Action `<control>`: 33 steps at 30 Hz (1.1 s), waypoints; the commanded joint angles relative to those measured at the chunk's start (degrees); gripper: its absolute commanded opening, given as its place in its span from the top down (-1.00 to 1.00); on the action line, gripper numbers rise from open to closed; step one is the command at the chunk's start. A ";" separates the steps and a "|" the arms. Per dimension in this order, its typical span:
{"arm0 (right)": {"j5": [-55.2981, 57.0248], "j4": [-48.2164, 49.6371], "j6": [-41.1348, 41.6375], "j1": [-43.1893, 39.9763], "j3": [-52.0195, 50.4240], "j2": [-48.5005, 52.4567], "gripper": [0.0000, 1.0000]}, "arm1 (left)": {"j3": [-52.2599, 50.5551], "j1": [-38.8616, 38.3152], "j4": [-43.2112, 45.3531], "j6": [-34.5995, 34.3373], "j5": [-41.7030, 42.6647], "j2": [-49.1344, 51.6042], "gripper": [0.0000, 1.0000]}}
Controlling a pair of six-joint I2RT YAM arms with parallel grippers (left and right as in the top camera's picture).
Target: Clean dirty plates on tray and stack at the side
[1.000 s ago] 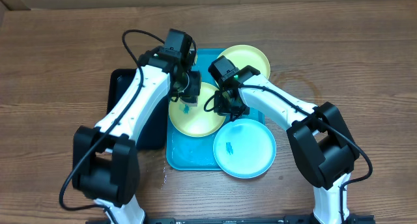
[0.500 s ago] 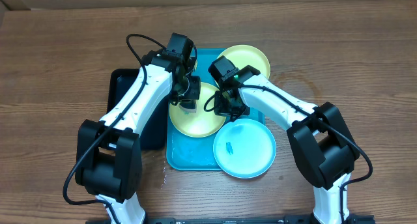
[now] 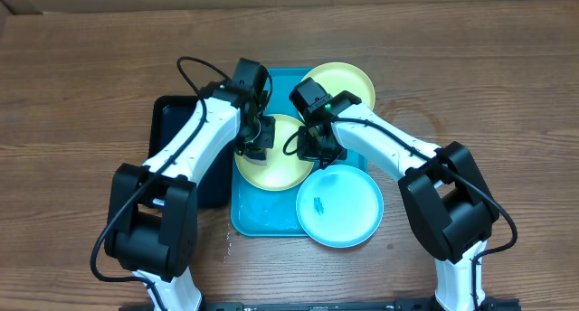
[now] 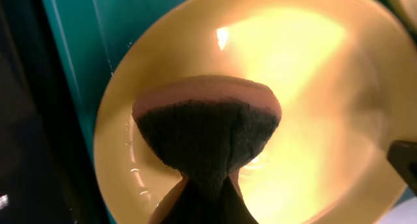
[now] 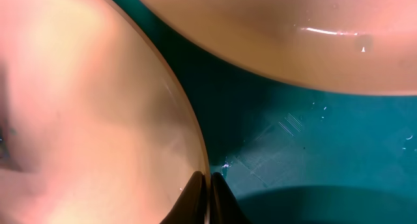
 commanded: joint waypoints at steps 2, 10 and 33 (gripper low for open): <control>0.15 0.00 -0.15 0.28 1.25 -0.39 0.92 | -2.99 -0.04 1.88 -0.74 0.61 0.09 0.92; 0.15 0.00 -0.15 0.28 1.25 -0.39 0.92 | -5.31 0.04 6.78 -1.38 -1.07 0.11 0.92; 0.15 -0.07 -0.15 0.28 1.25 -0.39 0.92 | -0.26 4.87 0.26 2.34 25.97 8.15 0.92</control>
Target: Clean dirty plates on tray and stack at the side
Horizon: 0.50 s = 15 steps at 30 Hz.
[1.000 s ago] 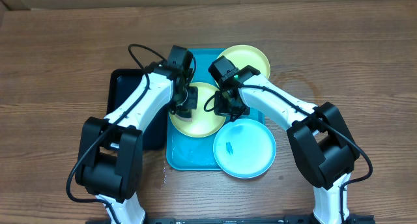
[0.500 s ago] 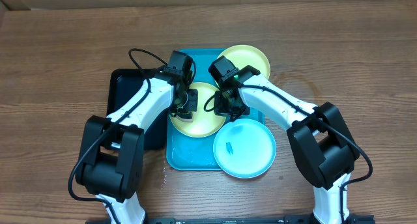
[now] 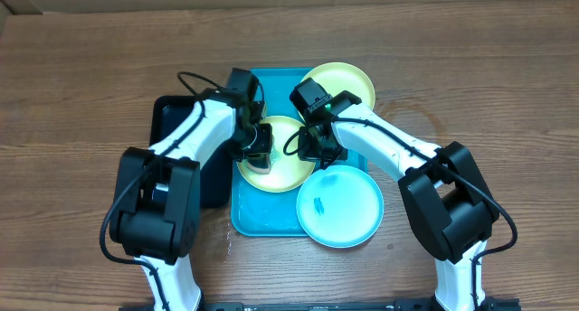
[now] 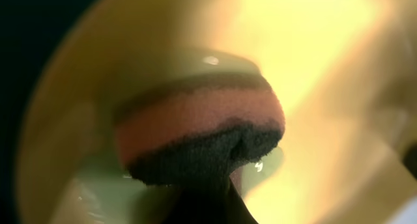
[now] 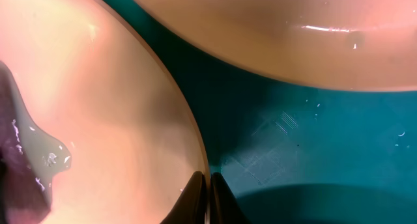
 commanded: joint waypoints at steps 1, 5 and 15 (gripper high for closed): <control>0.13 0.35 -0.15 0.28 1.25 -0.39 0.92 | 2.73 2.62 -1.51 2.21 18.75 3.04 0.92; 0.13 0.02 -0.15 0.28 1.25 -0.39 0.92 | 8.85 5.62 -4.35 2.82 27.32 3.04 0.92; 0.11 -0.28 -0.15 0.28 1.25 -0.39 0.92 | 18.75 5.22 -15.76 4.70 13.46 3.02 0.92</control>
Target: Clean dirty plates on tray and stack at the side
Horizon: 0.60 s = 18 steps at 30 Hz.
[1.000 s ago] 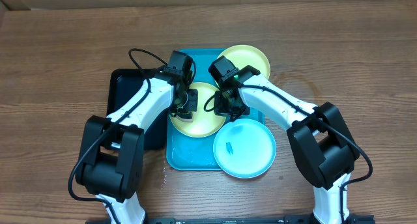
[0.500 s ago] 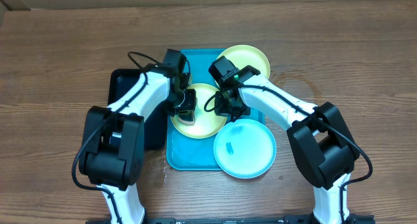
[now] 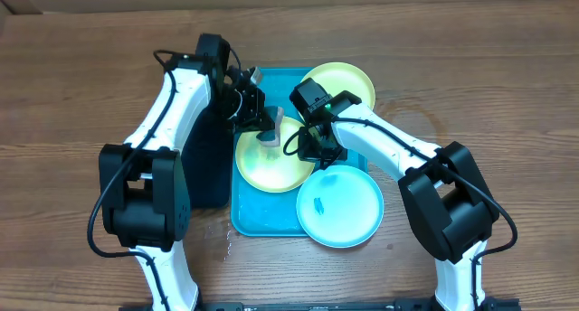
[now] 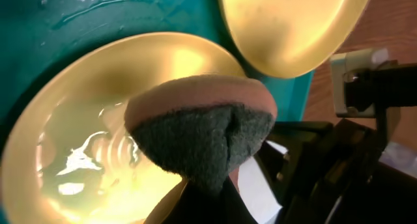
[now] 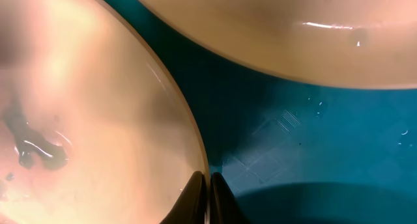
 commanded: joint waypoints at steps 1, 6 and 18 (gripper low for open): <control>0.09 -0.09 -0.15 0.28 1.25 -0.39 0.92 | 1.18 -1.57 -2.32 1.33 -10.67 -0.13 0.92; 0.11 -0.04 -0.15 0.28 1.25 -0.39 0.92 | -0.28 -4.00 -3.06 -1.16 -24.17 -0.11 0.92; 0.09 -0.07 -0.15 0.28 1.25 -0.39 0.92 | -9.07 -7.91 3.96 -5.42 -31.87 -0.07 0.92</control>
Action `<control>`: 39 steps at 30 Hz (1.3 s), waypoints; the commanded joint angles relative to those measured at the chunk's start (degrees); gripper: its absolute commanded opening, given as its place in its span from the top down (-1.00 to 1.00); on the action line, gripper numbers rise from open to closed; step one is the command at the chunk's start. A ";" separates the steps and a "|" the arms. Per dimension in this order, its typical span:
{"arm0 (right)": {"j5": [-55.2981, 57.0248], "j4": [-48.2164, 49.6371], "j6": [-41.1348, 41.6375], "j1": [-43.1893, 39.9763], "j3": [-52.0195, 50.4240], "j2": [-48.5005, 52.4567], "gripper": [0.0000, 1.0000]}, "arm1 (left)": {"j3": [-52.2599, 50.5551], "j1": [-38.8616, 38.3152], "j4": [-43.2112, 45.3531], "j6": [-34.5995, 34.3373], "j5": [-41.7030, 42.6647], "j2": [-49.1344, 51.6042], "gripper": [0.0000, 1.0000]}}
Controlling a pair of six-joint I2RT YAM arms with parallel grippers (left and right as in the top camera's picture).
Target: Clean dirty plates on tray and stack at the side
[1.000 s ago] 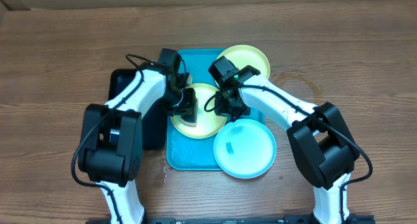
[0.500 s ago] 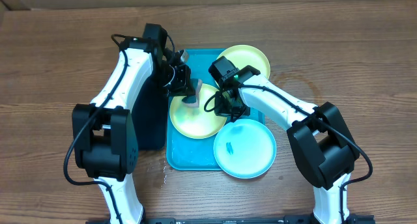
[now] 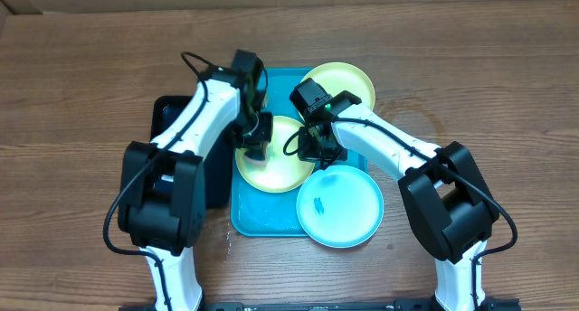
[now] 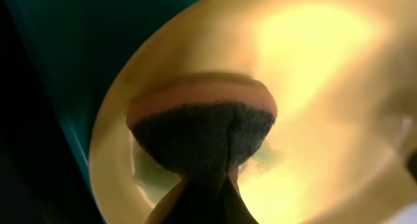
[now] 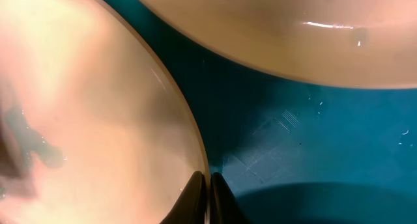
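Observation:
A yellow plate (image 3: 276, 162) lies in the middle of the teal tray (image 3: 249, 216), wet inside. My left gripper (image 3: 253, 141) is shut on a sponge (image 4: 202, 129), orange on top and dark green below, pressed on the plate's left part. My right gripper (image 5: 207, 185) is shut on the yellow plate's right rim (image 5: 195, 146), holding it. A second yellow plate (image 3: 344, 83) sits at the tray's far right corner. A light blue plate (image 3: 342, 205) with a smear lies at the tray's near right, partly off it.
A black tray (image 3: 185, 166) lies left of the teal tray, under my left arm. The wooden table (image 3: 81, 94) stretches on both sides. Water shines on the teal tray's bare floor (image 5: 313, 139).
My left gripper with the sponge was over the tray's far left corner, above the plate; now it is down on the plate's left part. My right gripper has not moved.
My right gripper stayed shut on the middle yellow plate's rim throughout. The sponge was on the plate's left part, then a little nearer its middle with liquid showing, then up at the tray's far left, and now back on the plate.

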 commanded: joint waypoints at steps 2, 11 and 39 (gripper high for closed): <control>0.11 -0.04 -0.11 0.28 1.25 -0.39 0.92 | -4.63 -0.39 3.26 -2.25 -3.98 -0.07 0.92; 0.09 0.20 -0.13 0.28 1.25 -0.39 0.92 | -12.00 -0.39 10.67 -3.67 5.14 0.02 0.92; -2.47 0.57 -0.13 0.28 1.25 -0.39 0.92 | 0.79 -0.04 4.48 1.03 6.40 -6.45 0.92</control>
